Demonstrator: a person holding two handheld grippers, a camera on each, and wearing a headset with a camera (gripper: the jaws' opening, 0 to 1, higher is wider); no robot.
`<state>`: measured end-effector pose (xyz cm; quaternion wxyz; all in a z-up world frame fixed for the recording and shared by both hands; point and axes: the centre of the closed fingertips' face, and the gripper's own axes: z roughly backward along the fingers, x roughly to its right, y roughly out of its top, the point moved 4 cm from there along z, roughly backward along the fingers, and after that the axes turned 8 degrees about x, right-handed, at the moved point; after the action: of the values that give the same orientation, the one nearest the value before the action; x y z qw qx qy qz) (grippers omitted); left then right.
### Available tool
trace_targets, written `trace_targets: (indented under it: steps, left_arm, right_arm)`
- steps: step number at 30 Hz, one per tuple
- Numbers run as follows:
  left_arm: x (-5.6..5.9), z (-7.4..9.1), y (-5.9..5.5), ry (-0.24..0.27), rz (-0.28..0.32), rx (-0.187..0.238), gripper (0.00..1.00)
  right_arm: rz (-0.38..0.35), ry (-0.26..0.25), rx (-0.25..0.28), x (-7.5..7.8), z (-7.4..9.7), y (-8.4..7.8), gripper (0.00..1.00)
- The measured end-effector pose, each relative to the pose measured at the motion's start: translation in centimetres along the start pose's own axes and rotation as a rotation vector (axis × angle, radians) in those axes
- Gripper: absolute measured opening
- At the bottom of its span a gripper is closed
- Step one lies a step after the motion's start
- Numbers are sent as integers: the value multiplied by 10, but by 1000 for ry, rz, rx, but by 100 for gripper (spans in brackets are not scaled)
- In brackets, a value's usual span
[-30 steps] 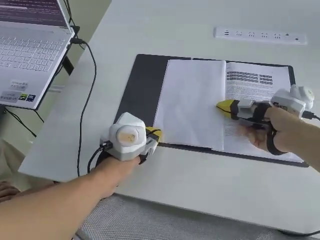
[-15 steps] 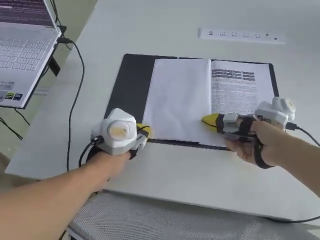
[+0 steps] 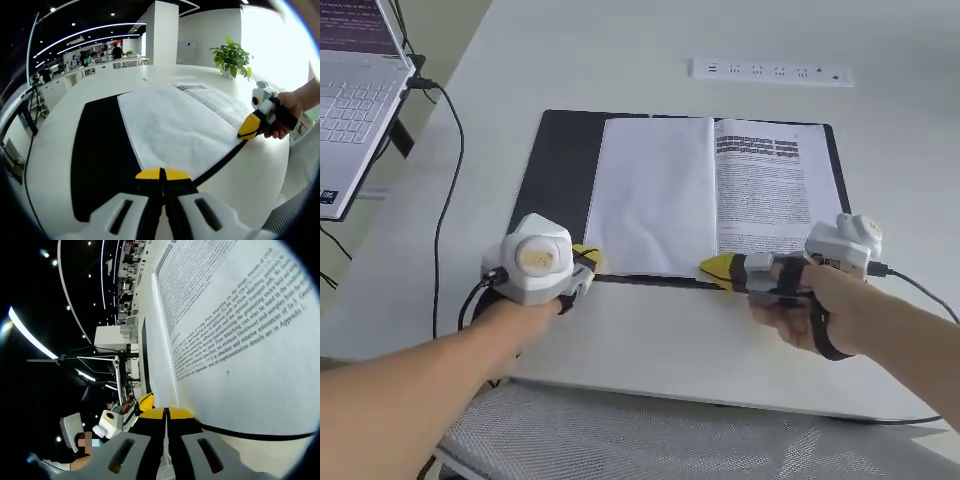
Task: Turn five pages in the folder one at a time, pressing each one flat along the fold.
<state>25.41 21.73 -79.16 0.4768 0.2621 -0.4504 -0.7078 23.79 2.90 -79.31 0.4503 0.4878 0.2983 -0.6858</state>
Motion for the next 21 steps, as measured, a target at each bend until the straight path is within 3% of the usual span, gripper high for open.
trace_targets:
  steps: [4,9,11,17,18,19,21]
  left_arm:
    - [0,0,0,2,5,-3,0]
    - [2,1,1,2,14,-22,0]
    - [4,4,0,-5,31,-35,0]
    - [12,19,-1,-26,29,-114,9]
    - [14,21,-2,-31,31,-134,12]
    - [15,27,-6,-28,27,-192,15]
    - [20,31,-1,-44,23,-172,18]
  right_arm:
    - [48,-15,-55,-3,9,-17,0]
    - [69,7,-33,-17,26,-23,0]
    - [111,0,-28,-22,34,-24,0]
    - [179,10,90,-43,60,-16,2]
    - [191,5,108,-44,63,-15,5]
    - [200,1,113,-46,68,-16,8]
    - [237,-22,131,-45,75,-15,15]
